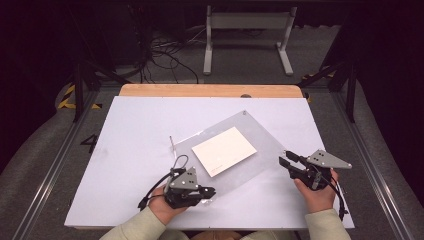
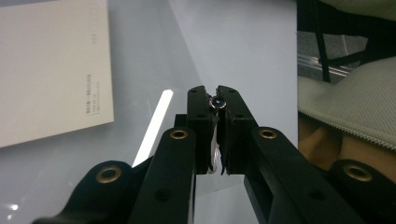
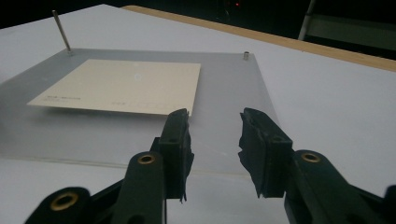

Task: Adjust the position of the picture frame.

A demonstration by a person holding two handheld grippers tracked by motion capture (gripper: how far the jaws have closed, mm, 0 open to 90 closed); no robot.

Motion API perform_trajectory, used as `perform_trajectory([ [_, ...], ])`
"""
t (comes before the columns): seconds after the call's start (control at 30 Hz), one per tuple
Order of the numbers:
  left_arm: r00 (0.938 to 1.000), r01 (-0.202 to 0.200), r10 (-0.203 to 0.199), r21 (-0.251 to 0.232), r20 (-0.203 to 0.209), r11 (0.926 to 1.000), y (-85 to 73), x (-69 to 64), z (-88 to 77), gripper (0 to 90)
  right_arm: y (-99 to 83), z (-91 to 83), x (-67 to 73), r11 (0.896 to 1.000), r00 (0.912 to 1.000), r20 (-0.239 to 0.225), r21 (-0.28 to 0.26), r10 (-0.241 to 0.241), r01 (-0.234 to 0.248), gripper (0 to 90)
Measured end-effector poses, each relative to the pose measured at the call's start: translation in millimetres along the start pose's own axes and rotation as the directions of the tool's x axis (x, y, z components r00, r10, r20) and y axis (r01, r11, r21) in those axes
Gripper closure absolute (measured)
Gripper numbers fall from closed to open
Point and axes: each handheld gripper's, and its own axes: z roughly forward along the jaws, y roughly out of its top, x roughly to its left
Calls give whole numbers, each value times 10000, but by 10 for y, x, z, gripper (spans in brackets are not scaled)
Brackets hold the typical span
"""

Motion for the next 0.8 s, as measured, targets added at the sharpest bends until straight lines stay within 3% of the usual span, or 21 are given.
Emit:
perform_trajectory([
  [0.07, 9998, 94, -95, -38, -156, 9999, -17, 33, -58, 842, 8, 15, -1, 10000, 10000, -41, -6, -17, 17, 613],
  [0.2, 9928, 773, -788, -194, -904, 9968, -103, 172, -289, 844, 26, 53, 15, 10000, 9999, -135, -9, -74, 74, 613],
  [0.43, 9702, 1367, -1432, -461, -1955, 9895, -230, 370, -525, 846, 41, 98, 26, 9999, 9997, -229, 36, -108, 109, 616],
  [0.53, 9571, 1614, -1716, -625, -2332, 9849, -287, 457, -589, 846, 40, 100, 25, 9999, 9997, -225, 77, -96, 98, 622],
  [0.63, 9374, 1982, -2138, -836, -2748, 9766, -359, 560, -647, 846, 36, 109, 30, 9998, 9995, -287, 156, -96, 101, 639],
  [0.73, 9104, 2436, -2658, -1087, -3170, 9638, -440, 661, -684, 845, 33, 127, 50, 9996, 9990, -412, 243, -143, 154, 664],
  [0.77, 8984, 2449, -2662, -1047, -3492, 9639, -456, 687, -691, 845, 33, 135, 56, 9995, 9989, -449, 282, -132, 145, 667],
  [0.8, 8833, 2597, -2837, -1141, -3732, 9589, -475, 707, -689, 845, 32, 148, 60, 9993, 9986, -498, 321, -155, 171, 669],
])
